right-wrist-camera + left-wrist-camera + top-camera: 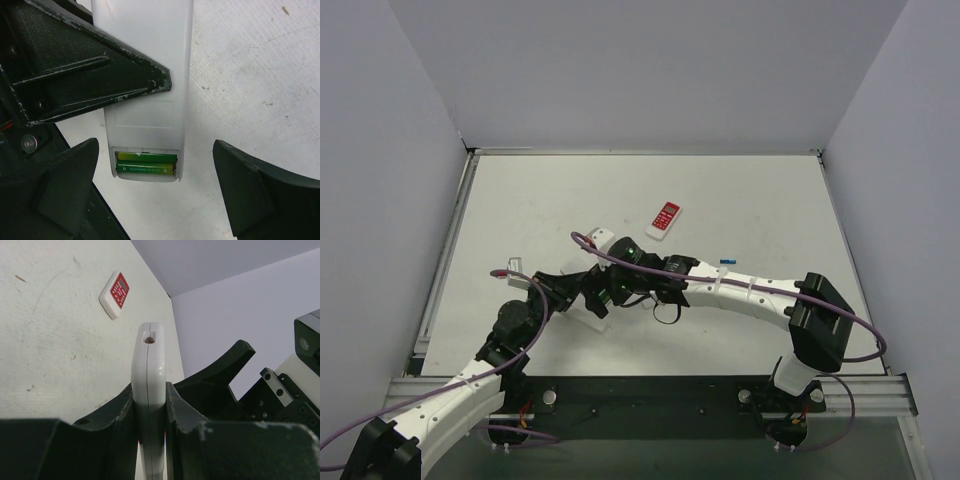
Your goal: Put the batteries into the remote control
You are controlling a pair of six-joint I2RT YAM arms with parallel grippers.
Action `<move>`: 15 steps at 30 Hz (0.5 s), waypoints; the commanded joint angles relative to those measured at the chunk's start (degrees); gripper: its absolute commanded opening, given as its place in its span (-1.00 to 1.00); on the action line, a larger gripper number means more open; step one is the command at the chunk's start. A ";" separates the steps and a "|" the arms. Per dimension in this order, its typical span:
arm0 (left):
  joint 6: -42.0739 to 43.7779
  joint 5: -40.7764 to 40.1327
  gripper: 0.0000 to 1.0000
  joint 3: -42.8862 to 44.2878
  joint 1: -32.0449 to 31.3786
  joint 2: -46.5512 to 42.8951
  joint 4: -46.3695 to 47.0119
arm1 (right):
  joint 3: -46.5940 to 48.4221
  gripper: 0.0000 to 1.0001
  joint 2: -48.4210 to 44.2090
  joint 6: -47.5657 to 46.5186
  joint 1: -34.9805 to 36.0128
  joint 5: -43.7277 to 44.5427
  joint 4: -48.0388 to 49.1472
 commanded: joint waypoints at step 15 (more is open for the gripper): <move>7.59 2.03 0.39 2.03 0.48 -6.05 -8.43 | -3.90 -0.70 -6.76 -8.48 0.21 3.31 -11.12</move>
